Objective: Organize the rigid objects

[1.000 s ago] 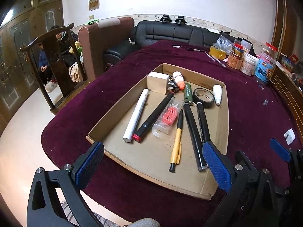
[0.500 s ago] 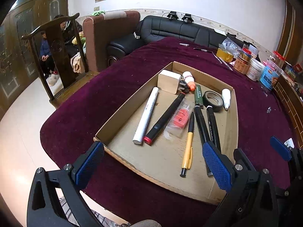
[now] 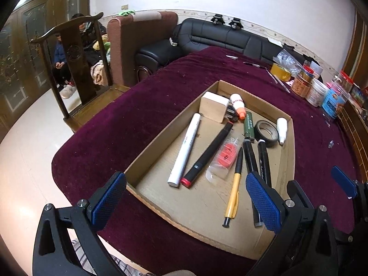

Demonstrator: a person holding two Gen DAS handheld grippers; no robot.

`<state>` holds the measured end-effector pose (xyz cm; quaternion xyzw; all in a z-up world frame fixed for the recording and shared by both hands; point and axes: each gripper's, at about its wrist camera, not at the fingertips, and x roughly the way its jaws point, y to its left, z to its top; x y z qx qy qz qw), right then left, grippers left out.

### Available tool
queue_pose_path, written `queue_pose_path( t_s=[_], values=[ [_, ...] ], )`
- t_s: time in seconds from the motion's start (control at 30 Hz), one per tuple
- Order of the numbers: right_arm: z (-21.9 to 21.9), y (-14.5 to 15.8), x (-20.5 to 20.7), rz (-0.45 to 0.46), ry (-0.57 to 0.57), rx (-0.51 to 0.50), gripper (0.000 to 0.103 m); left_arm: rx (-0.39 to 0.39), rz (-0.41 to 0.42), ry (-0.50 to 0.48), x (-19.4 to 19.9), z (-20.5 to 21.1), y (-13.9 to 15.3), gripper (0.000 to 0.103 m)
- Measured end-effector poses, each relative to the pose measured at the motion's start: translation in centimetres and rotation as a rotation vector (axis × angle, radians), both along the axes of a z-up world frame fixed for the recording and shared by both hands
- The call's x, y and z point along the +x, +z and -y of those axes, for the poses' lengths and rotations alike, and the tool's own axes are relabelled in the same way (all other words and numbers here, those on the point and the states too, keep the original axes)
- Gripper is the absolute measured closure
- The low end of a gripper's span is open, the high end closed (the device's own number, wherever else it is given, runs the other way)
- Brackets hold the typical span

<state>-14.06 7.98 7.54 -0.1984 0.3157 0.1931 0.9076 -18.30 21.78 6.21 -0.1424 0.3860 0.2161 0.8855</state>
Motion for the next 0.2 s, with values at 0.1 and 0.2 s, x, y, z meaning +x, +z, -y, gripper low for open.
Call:
queue_pose_path(
  t_s=[0.1, 0.2],
  values=[
    [0.16, -0.03, 0.19, -0.007, 0.012, 0.010, 0.022, 0.033, -0.010, -0.001, 0.20, 0.42, 0.20, 0.001],
    [0.90, 0.06, 0.53, -0.011, 0.006, 0.031, 0.022, 0.035, -0.016, -0.018, 0.53, 1.07, 0.35, 0.001]
  ],
)
